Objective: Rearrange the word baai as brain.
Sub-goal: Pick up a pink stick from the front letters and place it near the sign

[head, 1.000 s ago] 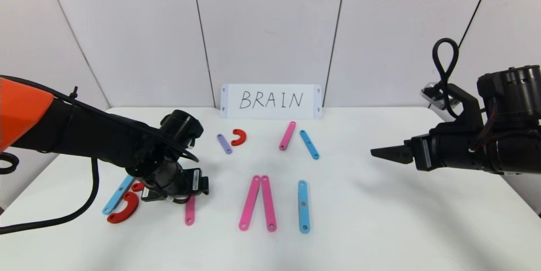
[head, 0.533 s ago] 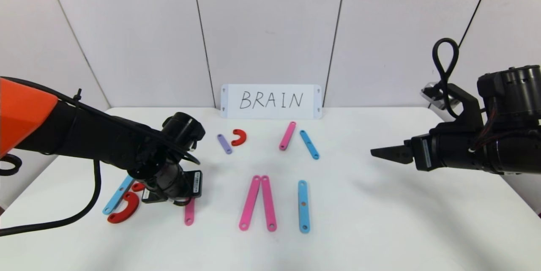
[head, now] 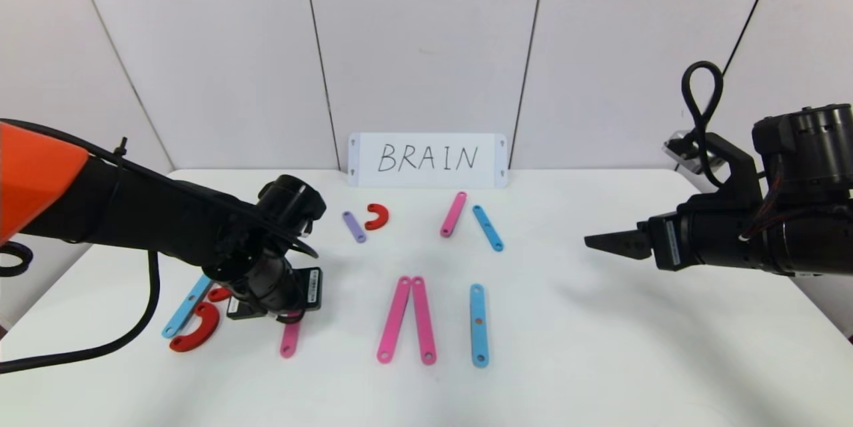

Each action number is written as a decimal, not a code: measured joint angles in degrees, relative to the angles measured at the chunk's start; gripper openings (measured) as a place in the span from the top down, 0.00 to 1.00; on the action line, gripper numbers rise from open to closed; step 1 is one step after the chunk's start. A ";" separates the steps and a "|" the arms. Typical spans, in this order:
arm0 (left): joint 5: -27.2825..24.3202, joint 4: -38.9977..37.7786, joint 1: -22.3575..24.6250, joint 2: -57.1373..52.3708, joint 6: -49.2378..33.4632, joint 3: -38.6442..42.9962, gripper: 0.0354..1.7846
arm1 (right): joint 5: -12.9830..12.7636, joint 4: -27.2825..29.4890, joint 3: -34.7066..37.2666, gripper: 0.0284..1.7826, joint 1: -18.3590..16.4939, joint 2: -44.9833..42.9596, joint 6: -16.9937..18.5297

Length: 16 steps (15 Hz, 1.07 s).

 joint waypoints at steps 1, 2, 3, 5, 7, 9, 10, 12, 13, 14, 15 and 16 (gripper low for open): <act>0.06 -0.02 0.02 -0.45 0.26 -0.46 0.86 | 0.02 0.00 0.00 0.03 0.02 0.00 0.00; 0.09 0.15 0.05 -0.94 0.52 -1.18 0.86 | -0.09 0.00 0.00 0.03 -0.02 0.00 0.20; 0.10 0.46 0.07 -1.44 0.72 -2.17 0.86 | -0.18 0.02 -0.04 0.03 -0.26 0.00 0.41; 0.15 0.74 0.18 -2.35 2.04 -4.49 0.86 | 0.89 0.00 -0.76 0.03 -2.26 -0.11 0.30; 0.10 1.33 0.16 -2.88 3.84 -7.28 0.86 | 3.62 0.00 -1.22 0.03 -3.89 -0.09 0.13; 0.10 3.43 0.18 -2.74 4.72 -11.79 0.86 | 7.36 -0.02 -1.44 0.03 -5.85 -0.11 0.02; 0.06 4.55 0.18 -2.43 4.91 -14.56 0.86 | 8.98 0.00 -1.57 0.03 -6.80 -0.11 0.00; -0.33 6.75 0.11 -0.85 6.23 -21.25 0.86 | 10.40 -0.02 -1.79 0.03 -7.83 -0.02 -0.09; -0.66 8.00 0.11 0.52 7.28 -25.32 0.86 | 10.45 0.00 -1.79 0.03 -7.97 0.05 -0.13; -0.95 9.37 0.07 2.15 8.11 -29.16 0.86 | 10.45 0.00 -1.71 0.03 -8.08 0.17 -0.27; -1.17 10.81 -0.10 4.01 8.74 -33.12 0.86 | 10.47 0.00 -1.57 0.03 -8.13 0.27 -0.32; -1.34 12.50 -0.39 6.28 9.29 -37.29 0.86 | 10.47 0.02 -1.44 0.03 -8.13 0.30 -0.34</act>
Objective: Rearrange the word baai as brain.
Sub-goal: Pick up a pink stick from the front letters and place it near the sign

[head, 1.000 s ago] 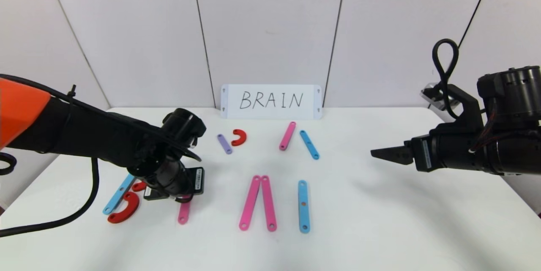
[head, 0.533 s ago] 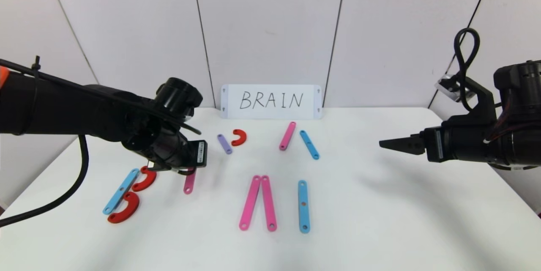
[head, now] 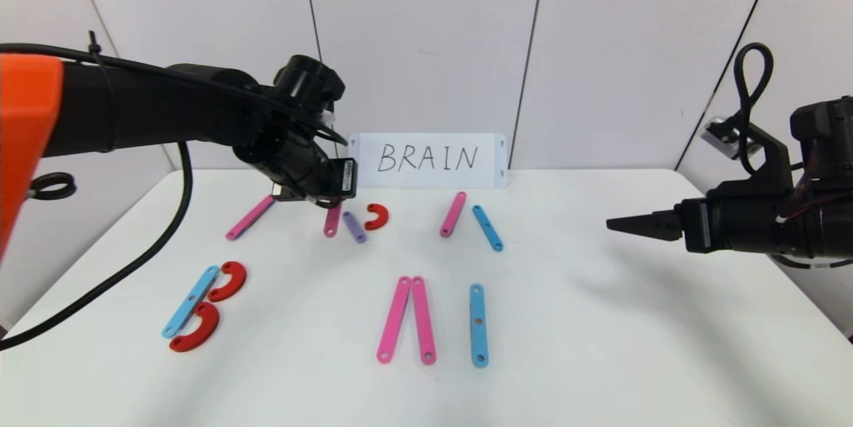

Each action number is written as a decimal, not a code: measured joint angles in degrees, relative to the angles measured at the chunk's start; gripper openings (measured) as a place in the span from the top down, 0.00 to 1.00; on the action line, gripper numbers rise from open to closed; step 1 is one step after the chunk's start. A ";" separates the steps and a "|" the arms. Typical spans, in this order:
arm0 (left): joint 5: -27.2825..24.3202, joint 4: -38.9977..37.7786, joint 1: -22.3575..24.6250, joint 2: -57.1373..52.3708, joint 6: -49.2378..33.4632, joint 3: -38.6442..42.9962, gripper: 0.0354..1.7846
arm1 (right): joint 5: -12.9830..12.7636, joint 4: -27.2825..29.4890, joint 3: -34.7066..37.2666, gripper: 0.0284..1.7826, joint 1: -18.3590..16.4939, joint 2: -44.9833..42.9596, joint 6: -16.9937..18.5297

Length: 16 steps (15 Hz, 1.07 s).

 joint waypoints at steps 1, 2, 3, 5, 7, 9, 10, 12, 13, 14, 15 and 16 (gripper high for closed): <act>-0.11 1.48 -0.20 2.32 0.39 -3.74 0.86 | 0.04 -0.02 0.13 0.03 0.00 0.02 0.02; -0.22 2.52 -0.45 4.80 0.69 -7.36 0.86 | 0.09 -0.02 0.20 0.03 0.00 0.02 0.00; -0.30 2.78 -0.88 7.02 1.33 -9.79 0.86 | 0.09 -0.02 0.28 0.03 0.00 0.05 0.00; -0.55 0.85 -2.40 10.67 4.06 -12.09 0.86 | 0.17 -0.02 0.39 0.03 0.05 0.11 0.00; -0.61 -1.27 -3.73 13.12 4.38 -12.62 0.86 | 0.28 -0.02 0.68 0.03 0.17 0.11 -0.06; -0.66 -5.08 -4.58 15.06 4.19 -12.79 0.86 | 0.30 -0.02 0.78 0.03 0.30 0.11 -0.13; -0.66 -6.44 -5.00 15.96 4.06 -12.79 0.86 | 0.28 -0.02 0.83 0.03 0.30 0.11 -0.22; -0.66 -9.18 -5.94 17.70 3.78 -12.79 0.86 | 0.30 -0.02 0.85 0.03 0.33 0.11 -0.26; -0.63 -10.92 -6.31 18.47 3.50 -12.79 0.86 | 0.28 -0.02 0.88 0.03 0.33 0.11 -0.26; -0.61 -12.74 -6.70 19.15 2.78 -12.76 0.86 | 0.28 -0.05 0.94 0.03 0.33 0.11 -0.26; -0.56 -14.56 -7.17 19.80 1.51 -12.73 0.86 | 0.28 -0.02 1.00 0.03 0.33 0.11 -0.26; -0.52 -15.60 -7.53 20.35 0.66 -12.70 0.86 | 0.28 -0.02 1.00 0.03 0.33 0.09 -0.26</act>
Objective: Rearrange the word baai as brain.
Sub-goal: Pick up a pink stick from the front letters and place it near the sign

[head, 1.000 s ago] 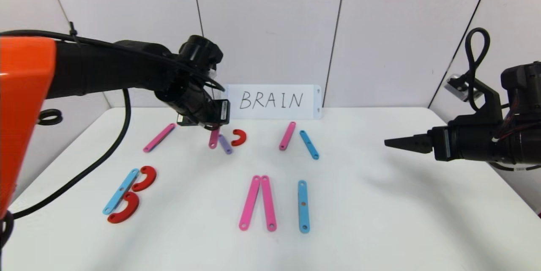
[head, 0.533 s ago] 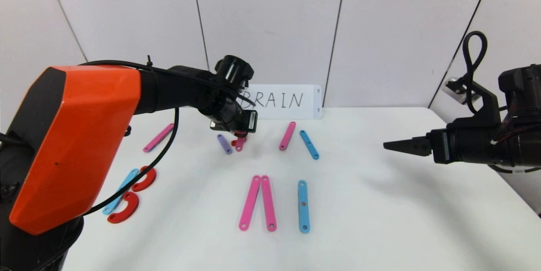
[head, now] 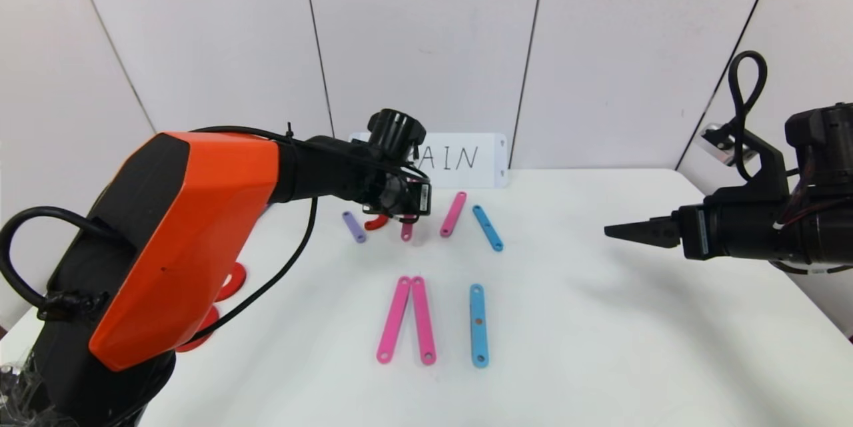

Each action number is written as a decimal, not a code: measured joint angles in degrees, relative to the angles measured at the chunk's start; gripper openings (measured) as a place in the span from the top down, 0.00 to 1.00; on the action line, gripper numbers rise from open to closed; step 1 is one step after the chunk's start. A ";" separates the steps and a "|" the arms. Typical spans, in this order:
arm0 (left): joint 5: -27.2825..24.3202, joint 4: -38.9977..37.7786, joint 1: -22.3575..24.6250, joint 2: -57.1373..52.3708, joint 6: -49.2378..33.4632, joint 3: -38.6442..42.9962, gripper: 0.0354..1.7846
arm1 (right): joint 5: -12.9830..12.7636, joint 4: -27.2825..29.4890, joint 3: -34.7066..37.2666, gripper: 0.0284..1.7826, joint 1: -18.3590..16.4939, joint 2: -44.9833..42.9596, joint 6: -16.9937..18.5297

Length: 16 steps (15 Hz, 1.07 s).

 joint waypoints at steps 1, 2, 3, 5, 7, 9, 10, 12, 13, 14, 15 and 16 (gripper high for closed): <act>0.05 -0.55 -0.24 0.55 -0.71 0.07 0.86 | 0.02 -0.05 0.02 0.03 -0.06 -0.01 0.00; 0.02 -0.96 -0.35 0.96 -1.65 0.11 0.86 | -0.02 -0.02 0.05 0.03 -0.06 -0.01 0.00; 0.05 -1.46 -0.51 1.29 -2.95 0.13 0.86 | -0.07 -0.05 0.05 0.03 -0.06 0.00 -0.09; 0.02 -1.82 -1.15 1.84 -5.40 0.13 0.86 | -0.07 -0.02 0.05 0.03 -0.05 0.00 -0.09; 0.06 -1.77 -1.38 2.21 -6.42 0.29 0.86 | -0.07 -0.02 0.05 0.03 -0.06 0.00 -0.09; 0.09 -1.85 -1.57 2.56 -7.90 0.41 0.86 | -0.09 -0.02 0.05 0.03 -0.05 0.00 -0.11; 0.22 -1.88 -1.82 2.91 -8.24 0.46 0.86 | -0.09 -0.02 0.05 0.03 -0.05 0.00 -0.09; 0.52 -1.88 -2.01 3.56 -8.24 0.46 0.86 | -0.07 -0.02 0.11 0.03 -0.06 0.00 -0.09; 0.57 -1.88 -1.97 3.77 -8.29 0.46 0.86 | -0.09 0.00 0.11 0.03 -0.06 0.00 -0.09; 0.52 -1.85 -1.93 3.88 -8.33 0.49 0.86 | -0.07 0.00 0.11 0.03 -0.06 0.00 -0.09; 0.49 -1.88 -1.97 3.96 -8.35 0.49 0.84 | -0.07 0.00 0.11 0.03 -0.09 0.00 -0.09; 0.41 -1.88 -2.15 4.02 -8.40 0.49 0.82 | -0.07 0.00 0.11 0.03 -0.09 0.00 -0.09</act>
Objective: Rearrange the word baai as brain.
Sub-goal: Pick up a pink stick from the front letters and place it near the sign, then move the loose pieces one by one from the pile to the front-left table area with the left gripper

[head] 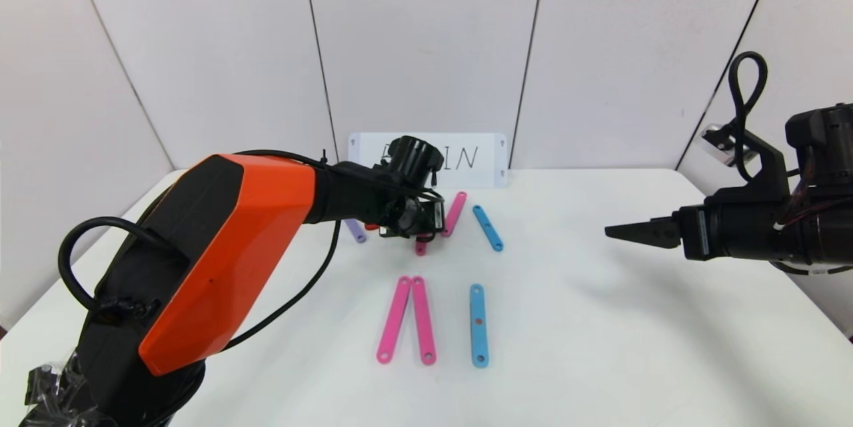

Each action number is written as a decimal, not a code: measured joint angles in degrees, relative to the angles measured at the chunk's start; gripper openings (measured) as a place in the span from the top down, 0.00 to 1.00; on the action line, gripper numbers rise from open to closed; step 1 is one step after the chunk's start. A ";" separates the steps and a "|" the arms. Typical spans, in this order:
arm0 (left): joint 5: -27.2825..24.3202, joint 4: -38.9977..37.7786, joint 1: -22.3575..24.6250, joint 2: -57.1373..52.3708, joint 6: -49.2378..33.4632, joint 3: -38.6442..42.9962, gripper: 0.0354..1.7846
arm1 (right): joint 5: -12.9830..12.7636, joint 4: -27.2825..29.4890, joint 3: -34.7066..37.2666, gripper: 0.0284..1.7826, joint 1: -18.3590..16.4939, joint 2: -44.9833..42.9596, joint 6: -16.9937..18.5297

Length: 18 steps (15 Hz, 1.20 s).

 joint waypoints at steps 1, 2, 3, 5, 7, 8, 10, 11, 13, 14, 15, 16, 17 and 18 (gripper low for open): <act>-0.02 0.00 -0.06 0.05 -0.02 0.00 0.77 | -0.01 0.00 0.00 0.03 0.00 0.00 0.00; -0.04 -0.06 -0.05 0.09 -0.02 -0.02 0.71 | 0.00 0.00 0.00 0.03 0.00 0.00 0.01; -0.06 -0.09 -0.02 0.11 -0.20 -0.02 0.64 | 0.00 -0.02 0.02 0.03 0.00 0.00 0.00; -0.11 -0.20 -0.05 0.06 -0.74 -0.05 0.44 | -0.04 -0.02 0.05 0.03 0.00 0.00 0.00; -0.17 -0.26 -0.09 -0.04 -0.87 -0.05 0.26 | -0.06 -0.02 0.05 0.03 0.00 0.00 0.00; -0.20 -0.26 -0.05 -0.15 -1.07 -0.05 0.19 | -0.04 -0.02 0.05 0.03 0.00 0.00 0.01; -0.24 -0.13 -0.02 -0.55 -1.16 -0.05 0.09 | -0.04 -0.02 0.05 0.03 0.00 0.00 0.00; -0.28 -0.09 -0.02 -0.72 -1.18 -0.05 0.06 | -0.06 -0.02 0.05 0.03 0.00 0.00 0.00; -0.28 -0.06 -0.05 -0.99 -1.24 -0.05 0.04 | -0.04 -0.02 0.05 0.03 0.00 0.00 0.00; -0.24 -0.09 -0.05 -1.05 -1.24 -0.05 0.04 | -0.04 0.00 0.05 0.03 0.00 0.00 0.00; -0.24 -0.06 -0.05 -1.21 -1.19 -0.05 0.04 | -0.01 0.00 0.05 0.03 0.00 0.00 0.00; -0.04 -0.09 -0.05 -1.49 -1.08 -0.02 0.04 | -0.01 0.00 0.05 0.03 0.00 0.00 0.00; 0.11 -0.02 -0.05 -1.88 -0.85 -0.05 0.04 | -0.01 0.00 0.10 0.03 0.00 0.00 0.00; 0.24 0.27 -0.02 -2.36 -0.56 -0.02 0.04 | -0.04 0.00 0.11 0.03 0.00 0.00 0.00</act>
